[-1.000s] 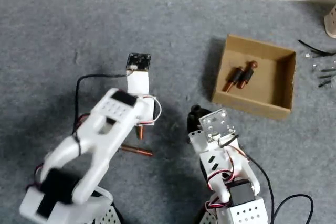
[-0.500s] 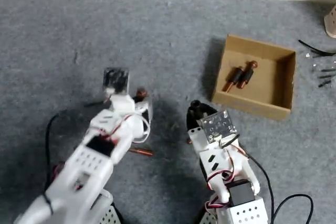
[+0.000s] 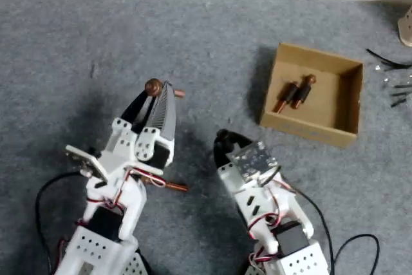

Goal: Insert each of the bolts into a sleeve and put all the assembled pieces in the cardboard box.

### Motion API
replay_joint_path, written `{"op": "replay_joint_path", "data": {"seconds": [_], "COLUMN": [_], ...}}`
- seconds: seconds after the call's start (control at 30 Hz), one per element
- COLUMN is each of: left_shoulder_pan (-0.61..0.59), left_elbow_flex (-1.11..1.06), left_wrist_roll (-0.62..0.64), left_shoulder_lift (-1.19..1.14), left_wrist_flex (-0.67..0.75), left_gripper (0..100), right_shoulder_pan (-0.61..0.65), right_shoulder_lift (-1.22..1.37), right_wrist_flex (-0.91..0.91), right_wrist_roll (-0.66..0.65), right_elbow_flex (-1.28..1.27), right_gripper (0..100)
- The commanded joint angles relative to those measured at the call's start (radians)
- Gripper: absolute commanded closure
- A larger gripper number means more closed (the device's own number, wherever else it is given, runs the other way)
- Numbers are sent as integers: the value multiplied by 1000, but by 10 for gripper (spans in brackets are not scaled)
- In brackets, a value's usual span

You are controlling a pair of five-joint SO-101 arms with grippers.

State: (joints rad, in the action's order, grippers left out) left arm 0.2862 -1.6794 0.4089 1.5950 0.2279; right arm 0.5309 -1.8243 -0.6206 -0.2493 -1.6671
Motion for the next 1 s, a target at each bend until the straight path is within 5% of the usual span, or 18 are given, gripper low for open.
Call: {"op": "replay_joint_path", "data": {"seconds": [0.0,0.3,0.97], "left_shoulder_pan": [96,237,278], "left_elbow_flex": [-22,-18,41], "left_wrist_roll": [3,3,3], "left_shoulder_lift": [159,231,231], "left_wrist_flex": [-155,-347,-608], "left_gripper": [994,994,994], "right_shoulder_pan": [97,102,48], "right_shoulder_lift": [-8,-15,-15], "right_wrist_flex": [-36,-33,-33], "right_wrist_roll": [-11,-11,-11], "right_elbow_flex": [-122,-122,-117], "right_gripper": [988,992,993]}}
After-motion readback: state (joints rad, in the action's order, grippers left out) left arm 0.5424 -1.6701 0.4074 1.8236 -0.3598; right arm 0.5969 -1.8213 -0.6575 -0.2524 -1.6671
